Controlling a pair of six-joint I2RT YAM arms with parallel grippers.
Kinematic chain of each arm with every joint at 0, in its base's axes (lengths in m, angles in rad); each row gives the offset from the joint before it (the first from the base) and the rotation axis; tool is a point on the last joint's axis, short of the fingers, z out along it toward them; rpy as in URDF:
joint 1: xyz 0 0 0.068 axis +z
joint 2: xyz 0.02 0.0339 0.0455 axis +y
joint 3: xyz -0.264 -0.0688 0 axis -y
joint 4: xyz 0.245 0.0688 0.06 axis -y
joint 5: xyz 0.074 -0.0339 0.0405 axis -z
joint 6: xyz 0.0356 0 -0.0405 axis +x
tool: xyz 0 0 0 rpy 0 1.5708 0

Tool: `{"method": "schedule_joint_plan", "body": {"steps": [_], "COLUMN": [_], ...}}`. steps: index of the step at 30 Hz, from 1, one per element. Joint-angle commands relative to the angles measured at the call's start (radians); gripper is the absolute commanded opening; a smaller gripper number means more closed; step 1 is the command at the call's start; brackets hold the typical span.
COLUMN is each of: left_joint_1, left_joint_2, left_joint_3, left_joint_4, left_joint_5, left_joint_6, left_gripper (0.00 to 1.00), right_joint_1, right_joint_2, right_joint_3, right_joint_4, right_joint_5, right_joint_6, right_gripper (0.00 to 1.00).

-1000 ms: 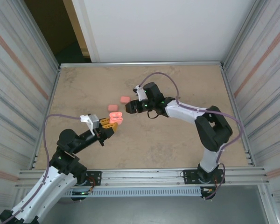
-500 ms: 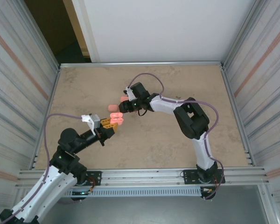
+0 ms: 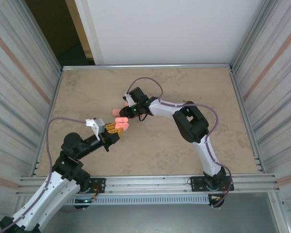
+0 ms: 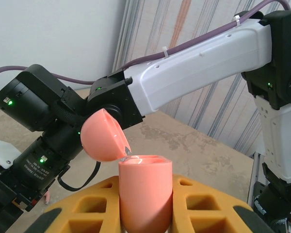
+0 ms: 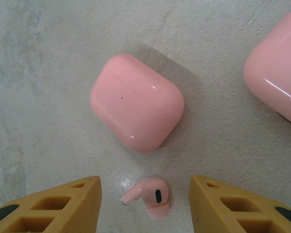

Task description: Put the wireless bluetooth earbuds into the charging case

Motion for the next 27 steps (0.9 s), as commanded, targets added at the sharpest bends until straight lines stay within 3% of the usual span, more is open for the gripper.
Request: {"method": "schedule_joint_plan", "body": {"steps": [1,19,27], "left_joint_1": [-0.006,-0.006,-0.006], "left_joint_2": [0.007,0.012,0.002], "left_joint_3": [0.019,0.003,0.001], "left_joint_4": [0.046,0.07,0.057], "left_joint_5": [0.009,0.006,0.001], "left_joint_6": [-0.002,-0.019,-0.02], "left_gripper": [0.0,0.0,0.0], "right_joint_1": [0.011,0.042,0.048], "right_joint_2": [0.033,0.057,0.057], "right_joint_3": [0.037,0.04,0.045], "right_joint_4": [-0.039,-0.097,-0.115], "right_joint_5": [-0.002,0.024,0.049], "right_joint_6": [-0.024,-0.067,-0.083], "right_gripper": [0.5,0.41,0.3]}}
